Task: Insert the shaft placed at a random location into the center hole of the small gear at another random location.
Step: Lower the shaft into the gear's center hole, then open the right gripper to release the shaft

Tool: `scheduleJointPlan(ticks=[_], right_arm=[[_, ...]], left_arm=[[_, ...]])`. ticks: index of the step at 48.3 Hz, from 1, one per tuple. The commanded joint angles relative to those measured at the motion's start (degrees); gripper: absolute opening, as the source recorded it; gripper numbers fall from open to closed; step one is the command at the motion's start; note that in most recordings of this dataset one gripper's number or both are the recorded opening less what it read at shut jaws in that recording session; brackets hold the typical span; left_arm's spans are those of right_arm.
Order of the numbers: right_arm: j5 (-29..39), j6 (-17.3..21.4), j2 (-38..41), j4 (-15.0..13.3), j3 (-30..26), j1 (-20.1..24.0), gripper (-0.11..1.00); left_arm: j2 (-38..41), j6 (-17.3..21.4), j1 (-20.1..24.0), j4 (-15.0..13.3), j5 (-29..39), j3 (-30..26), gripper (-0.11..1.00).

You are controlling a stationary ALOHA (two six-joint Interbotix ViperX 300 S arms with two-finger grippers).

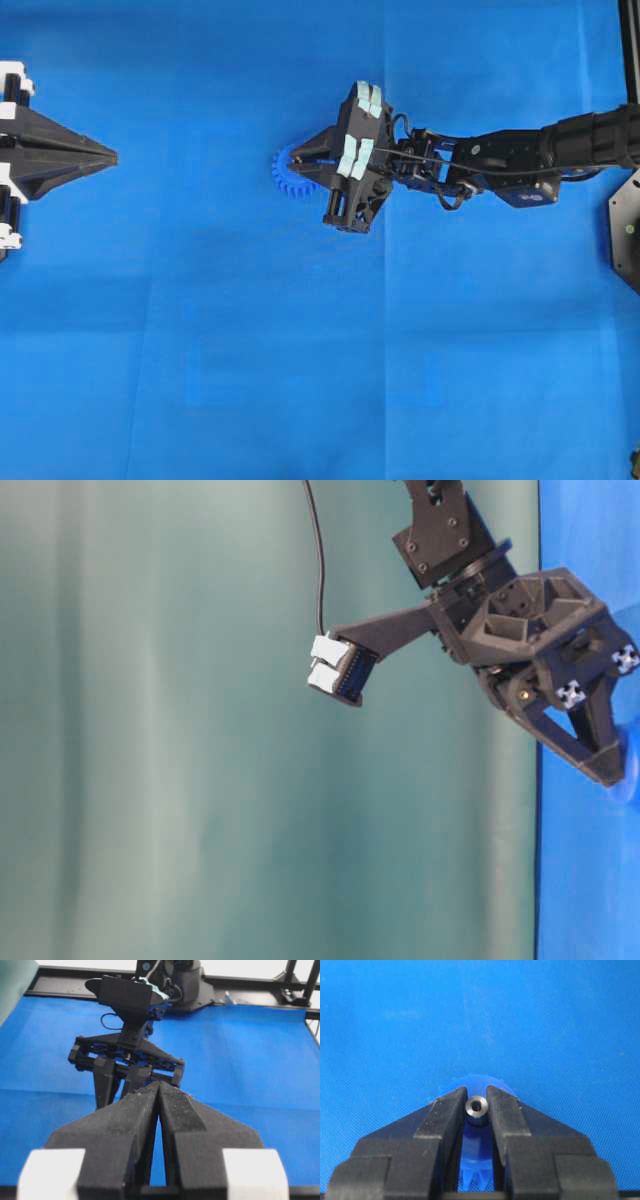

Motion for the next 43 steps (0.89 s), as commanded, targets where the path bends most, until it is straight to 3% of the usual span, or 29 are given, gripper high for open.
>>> scheduleJointPlan(ticks=[1,21,26,37,39,43], right_arm=[[-0.09,-0.18,-0.70,0.09,-0.70,0.18,0.04],[0.00,0.00,-0.70,0.26,-0.79,0.53,0.08],[0.26,0.18,-0.70,0.70,-0.79,0.44,0.26],[0.26,0.18,-1.14,0.88,-0.62,0.53,0.86],[0.26,0.18,-1.41,0.88,-0.62,0.53,0.90],[0.26,0.09,-2.20,0.88,-0.53,0.53,0.87]], left_arm=[[0.18,0.00,0.09,0.09,-0.26,-0.53,0.00],[0.18,-0.09,0.18,0.18,-0.26,-0.35,0.00],[0.18,-0.09,0.09,0.09,-0.26,-0.35,0.00],[0.18,-0.09,0.09,0.09,-0.26,-0.35,0.00],[0.18,-0.09,0.09,0.18,-0.26,-0.26,0.00],[0.18,-0.09,0.09,0.09,-0.26,-0.26,0.00]])
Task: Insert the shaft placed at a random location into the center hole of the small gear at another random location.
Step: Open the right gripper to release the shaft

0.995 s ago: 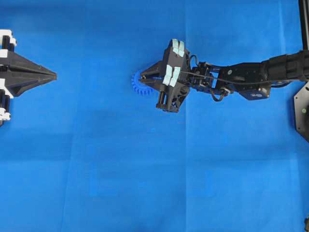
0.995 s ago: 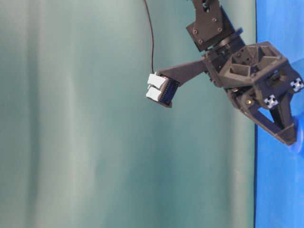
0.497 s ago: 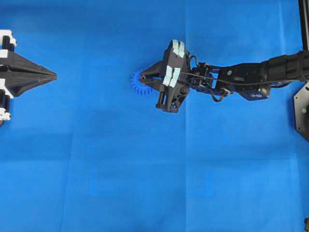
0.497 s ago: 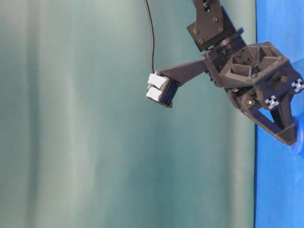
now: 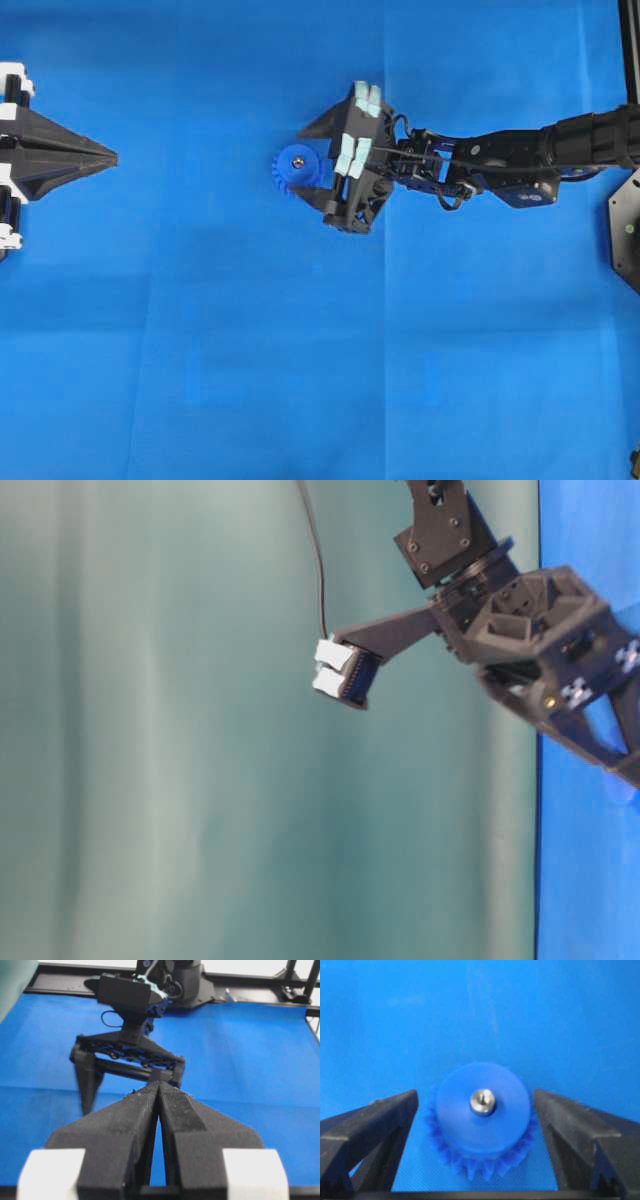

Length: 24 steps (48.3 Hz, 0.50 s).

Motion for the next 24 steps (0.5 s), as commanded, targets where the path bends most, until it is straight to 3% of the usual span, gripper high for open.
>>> scheduleJointPlan(ticks=[1,24], right_arm=[[-0.18,-0.18,-2.46,0.09,-0.44,0.09,0.86],[4.75,-2.11,-14.15,-0.62,0.09,0.09,0.86]], left_arm=[[0.18,0.00,0.00,0.18,-0.26,-0.53,0.00],[0.18,0.00,0.00,0.09,-0.26,-0.44,0.00]])
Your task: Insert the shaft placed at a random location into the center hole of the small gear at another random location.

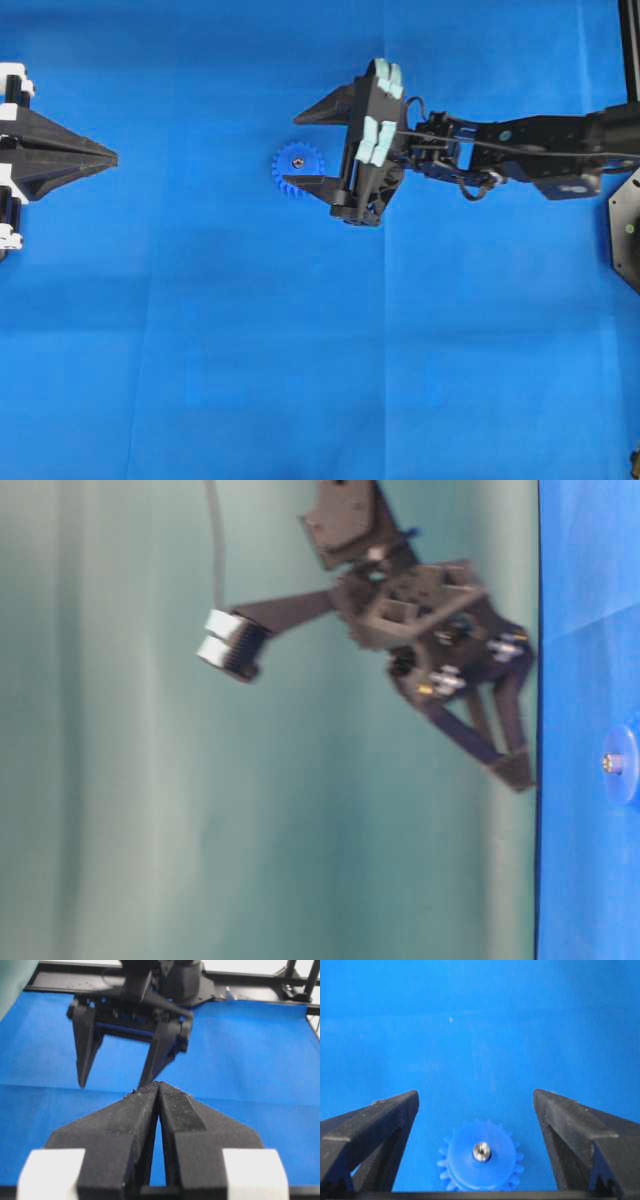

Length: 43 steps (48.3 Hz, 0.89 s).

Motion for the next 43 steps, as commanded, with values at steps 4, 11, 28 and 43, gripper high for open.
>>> scheduleJointPlan(ticks=[4,11,28,43], right_arm=[[1.05,-0.62,-4.39,-0.18,-0.35,0.09,0.86],[0.97,-0.62,-4.66,-0.09,-0.26,0.09,0.86],[1.76,-0.44,-8.17,-0.09,3.96,0.09,0.86],[1.49,-0.35,-19.25,0.09,12.83,0.09,0.86]], left_arm=[[0.18,-0.09,0.09,0.09,-0.26,-0.62,0.00],[0.18,-0.09,0.09,0.18,-0.26,-0.62,0.00],[0.18,-0.09,0.09,0.09,-0.18,-0.62,0.00],[0.18,-0.09,0.00,0.18,0.79,-0.53,0.00]])
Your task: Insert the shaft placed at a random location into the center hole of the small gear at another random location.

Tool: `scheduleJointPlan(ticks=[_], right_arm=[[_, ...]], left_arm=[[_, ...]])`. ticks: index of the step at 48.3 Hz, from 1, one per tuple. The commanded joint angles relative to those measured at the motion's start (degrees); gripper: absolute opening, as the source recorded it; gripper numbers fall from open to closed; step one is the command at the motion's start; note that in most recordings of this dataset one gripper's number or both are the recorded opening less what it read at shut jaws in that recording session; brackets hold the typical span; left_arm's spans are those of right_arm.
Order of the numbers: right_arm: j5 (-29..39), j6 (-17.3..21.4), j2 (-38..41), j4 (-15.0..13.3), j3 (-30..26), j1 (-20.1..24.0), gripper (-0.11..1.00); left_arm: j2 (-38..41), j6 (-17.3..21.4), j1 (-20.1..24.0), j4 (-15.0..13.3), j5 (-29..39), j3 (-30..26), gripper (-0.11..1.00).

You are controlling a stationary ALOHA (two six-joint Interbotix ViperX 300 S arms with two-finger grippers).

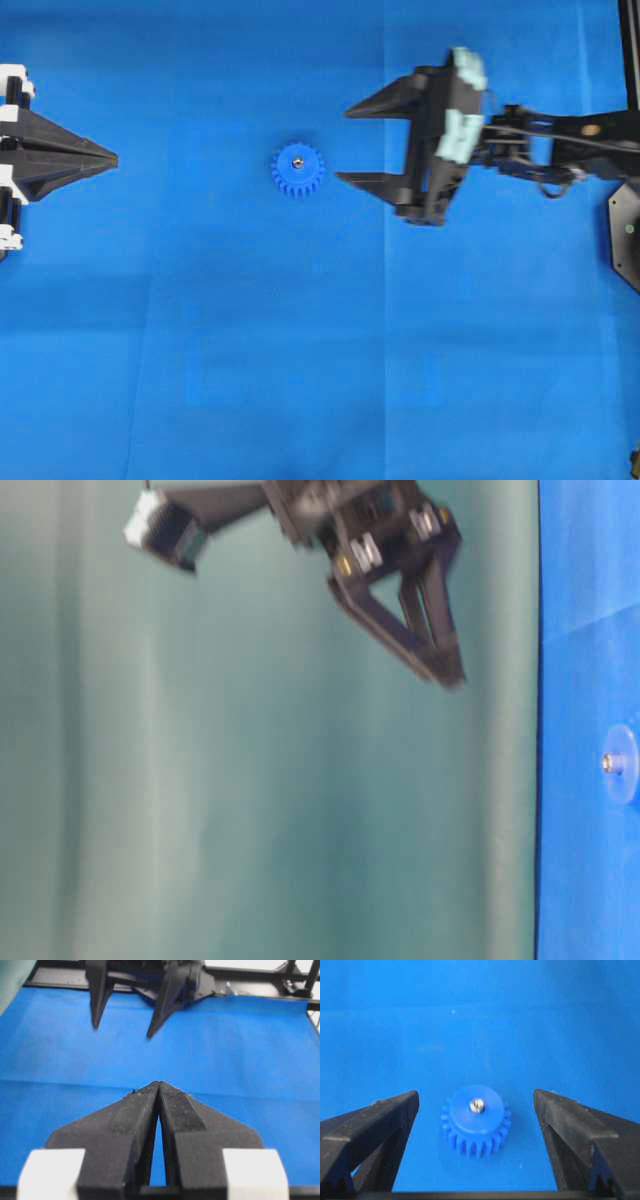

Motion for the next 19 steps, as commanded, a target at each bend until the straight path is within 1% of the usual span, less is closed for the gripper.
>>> scheduleJointPlan(ticks=[1,11,19], right_arm=[[-0.35,0.09,-4.31,0.09,1.58,0.09,0.86],[-0.09,0.44,-11.69,0.09,6.42,0.09,0.86],[0.26,0.53,-16.35,0.26,8.88,0.09,0.86]], left_arm=[[0.18,0.00,0.00,0.09,-0.18,-0.53,0.00],[0.18,0.00,0.09,0.18,-0.18,-0.62,0.00],[0.09,0.00,0.09,0.09,-0.18,-0.62,0.00]])
